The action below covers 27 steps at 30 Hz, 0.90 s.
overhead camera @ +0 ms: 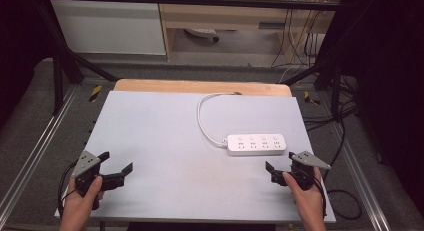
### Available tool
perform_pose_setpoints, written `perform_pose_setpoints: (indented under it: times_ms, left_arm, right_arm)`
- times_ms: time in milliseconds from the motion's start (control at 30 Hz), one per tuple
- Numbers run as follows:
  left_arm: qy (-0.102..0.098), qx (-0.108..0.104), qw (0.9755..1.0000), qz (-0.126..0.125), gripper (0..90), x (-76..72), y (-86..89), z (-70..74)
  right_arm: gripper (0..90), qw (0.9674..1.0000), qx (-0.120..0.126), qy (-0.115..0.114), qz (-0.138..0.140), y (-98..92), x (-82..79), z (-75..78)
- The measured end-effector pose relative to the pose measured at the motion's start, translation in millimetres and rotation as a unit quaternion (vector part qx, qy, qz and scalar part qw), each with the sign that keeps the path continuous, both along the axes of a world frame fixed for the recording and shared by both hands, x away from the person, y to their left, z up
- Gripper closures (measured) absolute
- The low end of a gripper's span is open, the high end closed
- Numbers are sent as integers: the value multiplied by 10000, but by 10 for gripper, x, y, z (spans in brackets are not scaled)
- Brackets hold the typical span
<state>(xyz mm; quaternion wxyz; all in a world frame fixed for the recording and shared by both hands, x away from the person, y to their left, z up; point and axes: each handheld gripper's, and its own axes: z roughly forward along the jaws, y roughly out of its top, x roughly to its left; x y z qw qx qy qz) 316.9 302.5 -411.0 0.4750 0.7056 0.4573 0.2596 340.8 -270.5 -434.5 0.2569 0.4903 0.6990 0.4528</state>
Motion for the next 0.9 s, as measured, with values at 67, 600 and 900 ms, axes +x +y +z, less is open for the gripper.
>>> perform_pose_setpoints:
  times_ms: [67,600,900]
  left_arm:
    - [0,8,10000,-4,56,0,-4,-1]
    - [45,79,9999,-42,56,7,-21,-14]
    - [47,139,9999,-62,56,11,-27,-19]
  right_arm:
    - [39,10000,-13,53,26,2,-11,-8]
    - [44,10000,24,19,-23,-3,-35,29]
    - [68,9998,143,-133,0,-21,-87,153]
